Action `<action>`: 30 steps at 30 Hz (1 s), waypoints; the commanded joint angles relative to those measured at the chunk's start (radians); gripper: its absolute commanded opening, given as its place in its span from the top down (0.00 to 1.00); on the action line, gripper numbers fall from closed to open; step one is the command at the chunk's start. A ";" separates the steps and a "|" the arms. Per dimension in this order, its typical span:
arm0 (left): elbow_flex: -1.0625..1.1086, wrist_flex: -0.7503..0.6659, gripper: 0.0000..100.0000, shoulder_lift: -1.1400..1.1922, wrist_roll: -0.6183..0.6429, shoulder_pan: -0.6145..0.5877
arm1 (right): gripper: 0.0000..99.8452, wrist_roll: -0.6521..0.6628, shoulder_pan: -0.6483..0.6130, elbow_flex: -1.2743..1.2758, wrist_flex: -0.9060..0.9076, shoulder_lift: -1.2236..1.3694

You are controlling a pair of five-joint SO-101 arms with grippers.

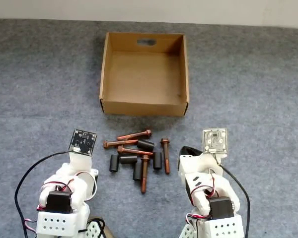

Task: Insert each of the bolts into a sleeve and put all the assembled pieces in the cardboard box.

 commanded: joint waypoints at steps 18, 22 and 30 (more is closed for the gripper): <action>0.016 0.002 0.99 -0.007 -0.006 -0.010 | 0.99 0.011 -0.008 -0.031 -0.041 -0.008; 0.016 0.002 0.99 -0.007 -0.006 -0.010 | 0.99 0.014 -0.007 -0.143 -0.045 -0.007; 0.016 0.002 0.99 -0.007 -0.006 -0.010 | 0.99 0.121 -0.004 -0.380 -0.042 -0.005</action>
